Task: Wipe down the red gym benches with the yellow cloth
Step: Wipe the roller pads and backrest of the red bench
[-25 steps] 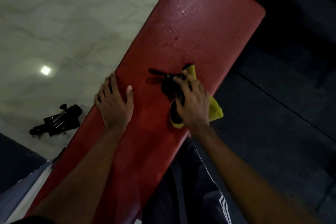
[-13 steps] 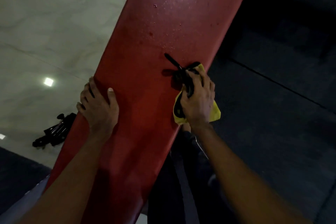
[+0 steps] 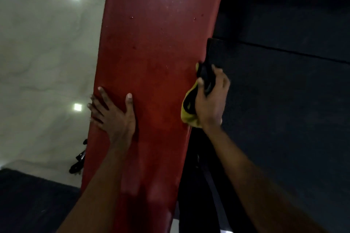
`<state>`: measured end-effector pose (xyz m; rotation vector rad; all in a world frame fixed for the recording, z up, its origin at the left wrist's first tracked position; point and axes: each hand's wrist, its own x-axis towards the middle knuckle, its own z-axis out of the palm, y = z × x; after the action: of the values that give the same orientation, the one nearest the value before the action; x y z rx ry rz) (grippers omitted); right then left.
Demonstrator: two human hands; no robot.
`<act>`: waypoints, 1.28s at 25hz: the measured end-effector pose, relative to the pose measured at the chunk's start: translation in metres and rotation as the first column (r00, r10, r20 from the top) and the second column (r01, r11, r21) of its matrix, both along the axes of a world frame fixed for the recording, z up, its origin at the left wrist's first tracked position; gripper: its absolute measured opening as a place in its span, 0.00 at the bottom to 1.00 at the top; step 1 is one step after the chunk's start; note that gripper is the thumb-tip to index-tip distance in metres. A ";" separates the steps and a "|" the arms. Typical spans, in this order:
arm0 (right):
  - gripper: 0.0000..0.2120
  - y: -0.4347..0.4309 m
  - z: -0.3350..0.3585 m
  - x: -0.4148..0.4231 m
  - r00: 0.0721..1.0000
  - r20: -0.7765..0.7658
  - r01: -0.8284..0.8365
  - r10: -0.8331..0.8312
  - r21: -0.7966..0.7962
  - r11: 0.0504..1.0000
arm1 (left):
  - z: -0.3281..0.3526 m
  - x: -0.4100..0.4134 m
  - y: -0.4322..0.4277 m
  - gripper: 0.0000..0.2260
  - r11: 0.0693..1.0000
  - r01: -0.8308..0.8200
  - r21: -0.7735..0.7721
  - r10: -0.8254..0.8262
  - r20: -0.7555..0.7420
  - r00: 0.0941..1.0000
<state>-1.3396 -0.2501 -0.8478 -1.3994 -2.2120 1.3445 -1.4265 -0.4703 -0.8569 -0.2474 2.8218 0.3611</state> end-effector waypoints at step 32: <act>0.17 0.029 0.018 -0.054 0.881 0.299 -0.446 0.365 0.273 0.853 | -0.011 0.005 0.009 0.39 0.989 -0.082 -0.120 0.067 -0.125 0.990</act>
<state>-1.3935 -0.2216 -0.8301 -1.0454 -2.8583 0.8614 -1.4219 -0.4618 -0.8681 -0.3700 2.9647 0.2216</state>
